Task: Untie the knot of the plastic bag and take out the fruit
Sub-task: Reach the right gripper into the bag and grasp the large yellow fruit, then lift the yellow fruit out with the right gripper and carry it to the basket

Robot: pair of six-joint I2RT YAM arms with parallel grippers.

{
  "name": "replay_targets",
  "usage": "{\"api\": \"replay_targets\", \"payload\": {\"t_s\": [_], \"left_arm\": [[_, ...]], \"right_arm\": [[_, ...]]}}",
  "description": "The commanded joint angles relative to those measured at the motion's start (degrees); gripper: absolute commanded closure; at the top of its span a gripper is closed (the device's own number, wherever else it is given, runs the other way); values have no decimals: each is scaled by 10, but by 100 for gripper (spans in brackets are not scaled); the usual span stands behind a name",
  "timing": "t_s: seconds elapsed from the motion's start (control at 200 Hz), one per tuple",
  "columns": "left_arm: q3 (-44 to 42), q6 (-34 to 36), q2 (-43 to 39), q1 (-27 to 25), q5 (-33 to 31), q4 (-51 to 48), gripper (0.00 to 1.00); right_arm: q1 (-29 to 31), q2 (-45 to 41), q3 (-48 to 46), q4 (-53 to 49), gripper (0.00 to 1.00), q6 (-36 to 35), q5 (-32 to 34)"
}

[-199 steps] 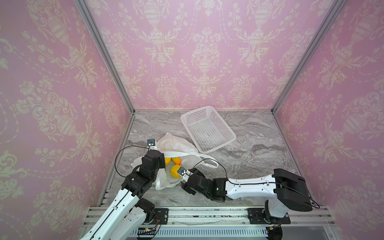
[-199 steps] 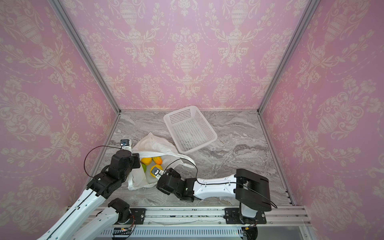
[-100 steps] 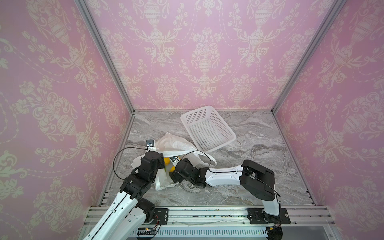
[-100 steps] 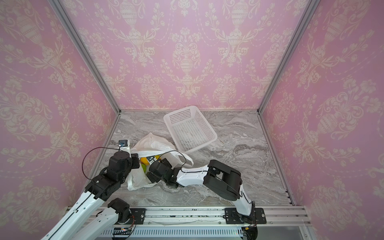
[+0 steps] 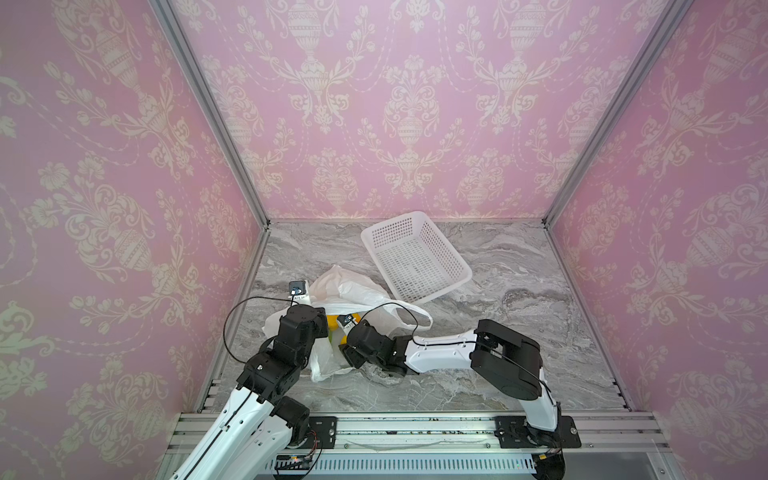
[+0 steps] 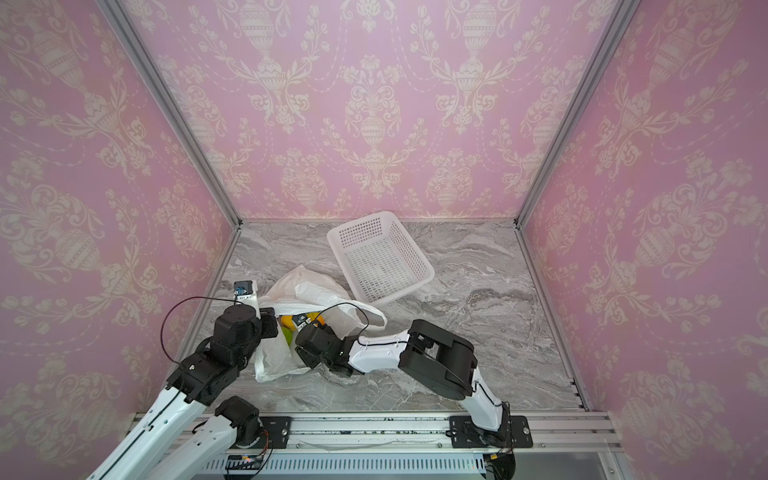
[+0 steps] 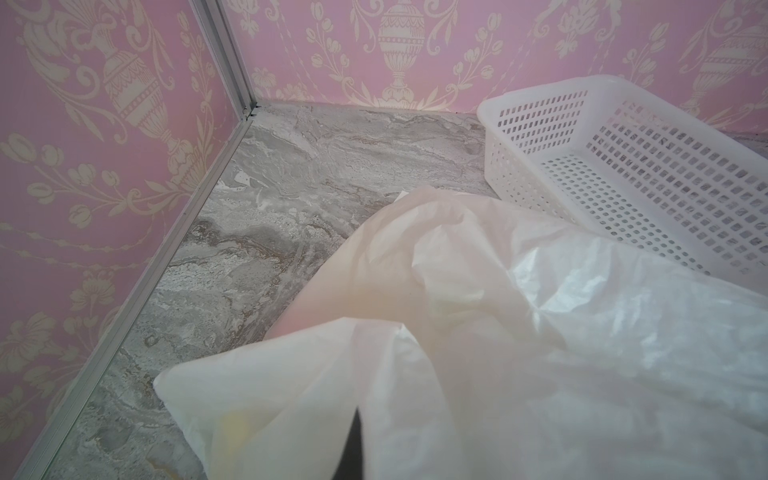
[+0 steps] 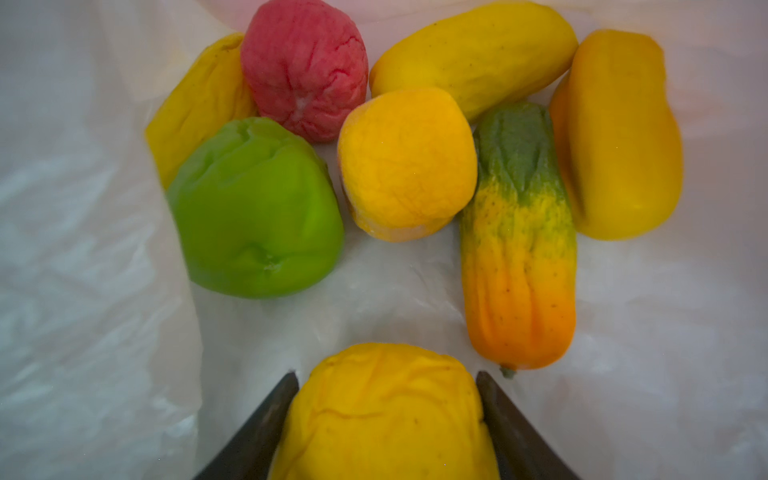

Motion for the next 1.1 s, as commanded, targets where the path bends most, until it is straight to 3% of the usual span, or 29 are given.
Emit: {"api": "replay_targets", "payload": {"t_s": [0.0, 0.33, 0.555, 0.711, 0.871, 1.016, 1.096], "left_arm": [[-11, -1, -3, 4, -9, 3, 100], [-9, 0, 5, 4, -24, 5, 100], [-5, 4, 15, 4, -33, 19, 100], [-7, 4, 23, 4, -21, 28, 100], [-3, 6, 22, 4, -22, 26, 100], [-4, 6, 19, 4, -29, 23, 100], [-7, 5, 15, 4, -31, 21, 100]], "right_arm": [[1, -17, -12, 8, 48, 4, -7], [18, -169, -84, 3, 60, -26, 1], [42, -336, -166, 16, 71, -79, 6], [33, -456, -219, 14, 74, -104, 60], [-45, -543, -241, -19, 79, -95, 95], [-166, -579, -251, -47, 79, -45, 75], [-255, -552, -244, -51, 79, -1, 21]]}}
